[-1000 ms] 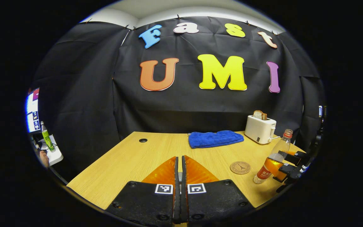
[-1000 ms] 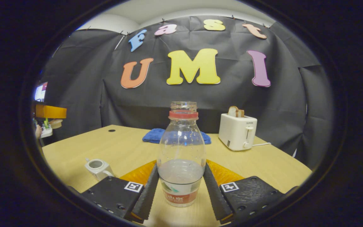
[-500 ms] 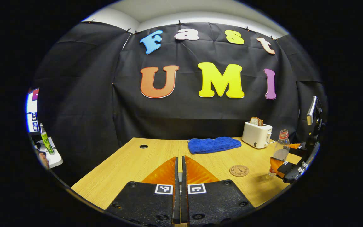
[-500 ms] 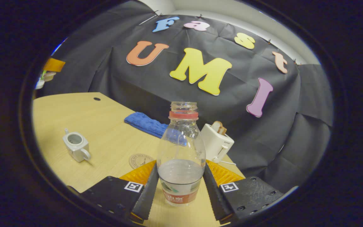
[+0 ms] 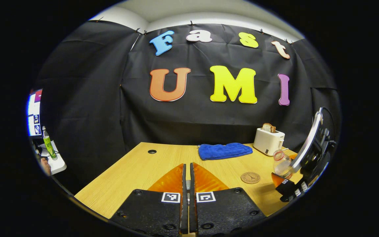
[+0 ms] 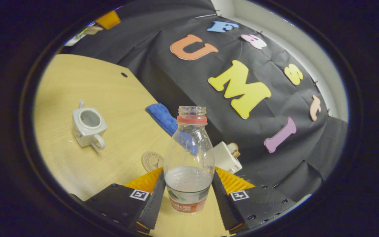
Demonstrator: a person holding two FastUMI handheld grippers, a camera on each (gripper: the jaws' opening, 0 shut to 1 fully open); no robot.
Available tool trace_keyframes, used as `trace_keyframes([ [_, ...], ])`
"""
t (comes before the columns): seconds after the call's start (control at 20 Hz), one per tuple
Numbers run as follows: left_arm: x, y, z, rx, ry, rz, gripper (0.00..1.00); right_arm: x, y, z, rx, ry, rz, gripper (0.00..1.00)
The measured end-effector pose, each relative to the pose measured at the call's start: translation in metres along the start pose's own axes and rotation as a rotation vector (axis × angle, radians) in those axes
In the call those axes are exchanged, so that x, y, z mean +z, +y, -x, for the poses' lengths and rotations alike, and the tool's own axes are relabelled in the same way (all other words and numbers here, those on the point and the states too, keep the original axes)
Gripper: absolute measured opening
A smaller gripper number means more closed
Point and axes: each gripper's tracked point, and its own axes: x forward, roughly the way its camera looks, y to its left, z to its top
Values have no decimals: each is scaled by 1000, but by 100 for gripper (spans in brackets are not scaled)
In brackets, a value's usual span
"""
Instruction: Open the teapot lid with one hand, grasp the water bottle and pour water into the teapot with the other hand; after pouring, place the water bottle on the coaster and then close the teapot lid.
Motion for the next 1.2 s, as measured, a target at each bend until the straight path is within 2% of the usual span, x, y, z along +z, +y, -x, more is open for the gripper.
trace_keyframes([
  [0.15, 0, -1, 1, -5, -1, -7, 4, 0, 17, -3, -10, -2, 112, 75],
  [0.35, 1, -2, 3, -14, -4, -16, 4, 2, 34, -6, -1, 0, 189, 75],
  [0.8, -1, -1, 1, -16, 8, -24, 4, 27, 43, -2, -114, -83, 546, 74],
  [1.2, -4, -5, 2, -38, 16, -32, 4, 45, 47, 3, -207, -136, 799, 75],
])
